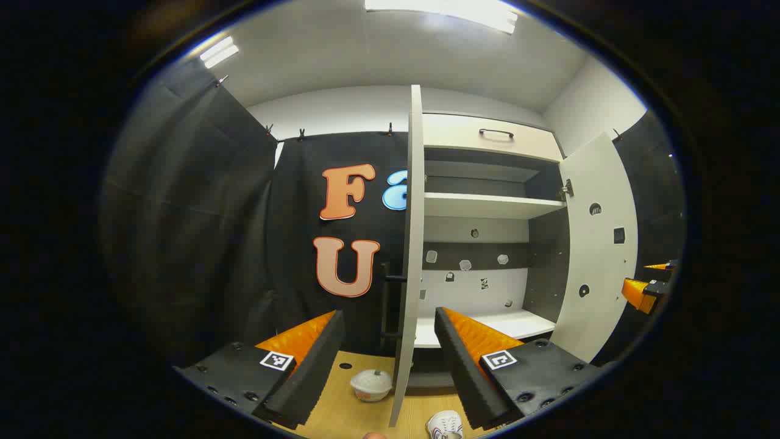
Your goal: Grab one shoe with the right hand and put it into the shoe cabinet, grab the other shoe with the left hand and put it into the shoe cabinet; then close the right door with the right hand and the left door with the left hand.
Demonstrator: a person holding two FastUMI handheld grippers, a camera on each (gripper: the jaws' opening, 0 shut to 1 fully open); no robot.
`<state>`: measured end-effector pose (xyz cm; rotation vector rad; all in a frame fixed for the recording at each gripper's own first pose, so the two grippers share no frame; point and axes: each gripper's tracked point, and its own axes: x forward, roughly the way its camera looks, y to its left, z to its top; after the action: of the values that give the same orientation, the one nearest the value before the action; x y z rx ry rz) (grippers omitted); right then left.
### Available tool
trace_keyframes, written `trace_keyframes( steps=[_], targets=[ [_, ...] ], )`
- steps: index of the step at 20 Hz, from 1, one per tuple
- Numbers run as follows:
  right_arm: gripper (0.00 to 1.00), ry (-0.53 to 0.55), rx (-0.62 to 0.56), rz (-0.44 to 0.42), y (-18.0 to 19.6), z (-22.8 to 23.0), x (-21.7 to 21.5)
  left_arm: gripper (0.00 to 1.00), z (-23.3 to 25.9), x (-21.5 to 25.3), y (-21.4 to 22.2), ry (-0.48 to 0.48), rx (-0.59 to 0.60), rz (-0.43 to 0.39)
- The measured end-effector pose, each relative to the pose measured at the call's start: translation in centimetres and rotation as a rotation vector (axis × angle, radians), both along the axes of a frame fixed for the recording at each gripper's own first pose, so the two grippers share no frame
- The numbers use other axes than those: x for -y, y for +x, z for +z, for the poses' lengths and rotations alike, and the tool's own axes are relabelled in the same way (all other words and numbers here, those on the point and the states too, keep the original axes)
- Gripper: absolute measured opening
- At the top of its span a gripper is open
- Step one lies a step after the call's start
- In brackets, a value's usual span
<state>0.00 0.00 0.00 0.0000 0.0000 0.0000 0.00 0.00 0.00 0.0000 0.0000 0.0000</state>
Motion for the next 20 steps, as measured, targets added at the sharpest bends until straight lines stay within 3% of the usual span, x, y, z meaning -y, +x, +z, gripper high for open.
trace_keyframes(
  steps=[11, 20],
  targets=[
    [0.93, -0.003, 0.022, -0.018, 0.1, 0.9, 0.7, 0.96, 0.6, 0.0, 0.6, -0.017, 0.003, -0.026],
    [0.93, -0.006, -0.025, -0.008, 1.5, -3.0, -0.6, 0.96, -0.6, 0.4, 1.3, -0.014, -0.017, -0.047]
  ],
)
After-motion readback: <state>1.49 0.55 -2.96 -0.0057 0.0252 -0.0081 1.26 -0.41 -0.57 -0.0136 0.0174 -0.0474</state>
